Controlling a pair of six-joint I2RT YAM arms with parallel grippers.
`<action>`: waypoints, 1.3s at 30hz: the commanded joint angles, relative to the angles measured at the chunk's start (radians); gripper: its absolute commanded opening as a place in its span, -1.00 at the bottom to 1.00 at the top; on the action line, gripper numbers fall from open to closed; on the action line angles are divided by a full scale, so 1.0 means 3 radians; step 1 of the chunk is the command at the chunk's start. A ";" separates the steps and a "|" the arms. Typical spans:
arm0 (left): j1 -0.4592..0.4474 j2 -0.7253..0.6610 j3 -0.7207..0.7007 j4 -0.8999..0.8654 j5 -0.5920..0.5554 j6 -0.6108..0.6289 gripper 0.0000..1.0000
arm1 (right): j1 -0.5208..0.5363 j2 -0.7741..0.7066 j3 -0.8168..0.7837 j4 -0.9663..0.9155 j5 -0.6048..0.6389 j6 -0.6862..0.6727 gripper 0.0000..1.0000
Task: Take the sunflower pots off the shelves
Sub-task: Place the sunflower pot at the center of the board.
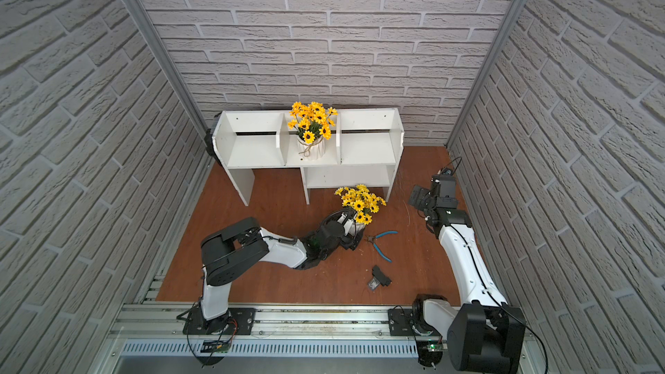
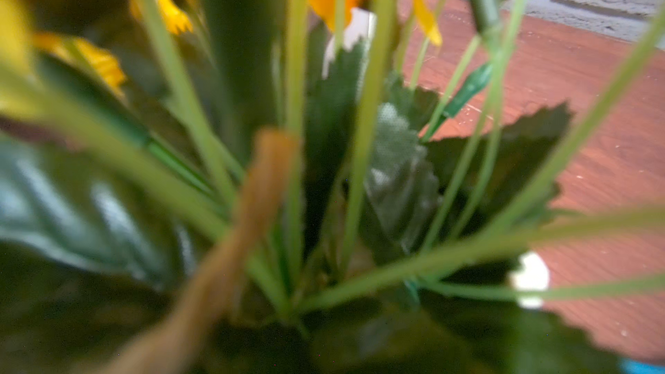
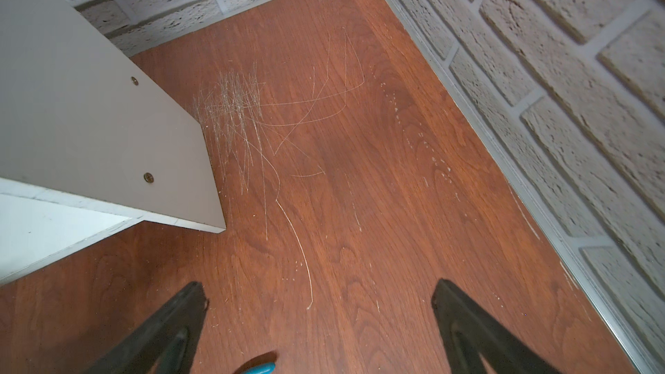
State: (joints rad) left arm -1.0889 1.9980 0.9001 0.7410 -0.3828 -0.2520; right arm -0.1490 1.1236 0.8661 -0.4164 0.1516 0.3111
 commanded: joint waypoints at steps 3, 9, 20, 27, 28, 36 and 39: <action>-0.0019 0.0114 0.0205 0.0556 -0.0099 -0.0115 -0.82 | -0.0015 -0.0047 -0.0058 0.0140 -0.0056 0.0021 1.00; -0.0014 0.0234 0.0284 0.0392 -0.0103 -0.0177 -0.67 | -0.0018 -0.0052 -0.0103 0.0174 -0.0050 0.0023 1.00; -0.0021 0.0296 0.0252 0.0157 -0.0034 -0.0386 0.70 | -0.0017 -0.0077 -0.0116 0.0195 -0.0052 0.0020 1.00; -0.0026 0.0263 0.0241 0.0072 -0.0022 -0.0369 0.96 | -0.0021 -0.0089 -0.0123 0.0192 -0.0063 0.0017 1.00; -0.0029 0.0259 0.0242 0.0057 -0.0017 -0.0371 0.96 | -0.0020 -0.0091 -0.0126 0.0192 -0.0061 0.0011 1.00; -0.0096 0.0142 0.0168 -0.0026 -0.0061 -0.0359 0.96 | -0.0017 -0.0117 -0.0126 0.0191 -0.0094 0.0009 0.99; -0.0123 0.0033 0.0130 -0.0098 -0.0117 -0.0342 0.96 | -0.0020 -0.0136 -0.0119 0.0188 -0.0131 0.0000 1.00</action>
State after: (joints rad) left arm -1.1072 2.0613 0.9585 0.7048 -0.4053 -0.3450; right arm -0.1490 1.1107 0.8410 -0.3927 0.1284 0.3107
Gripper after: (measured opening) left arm 0.981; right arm 0.997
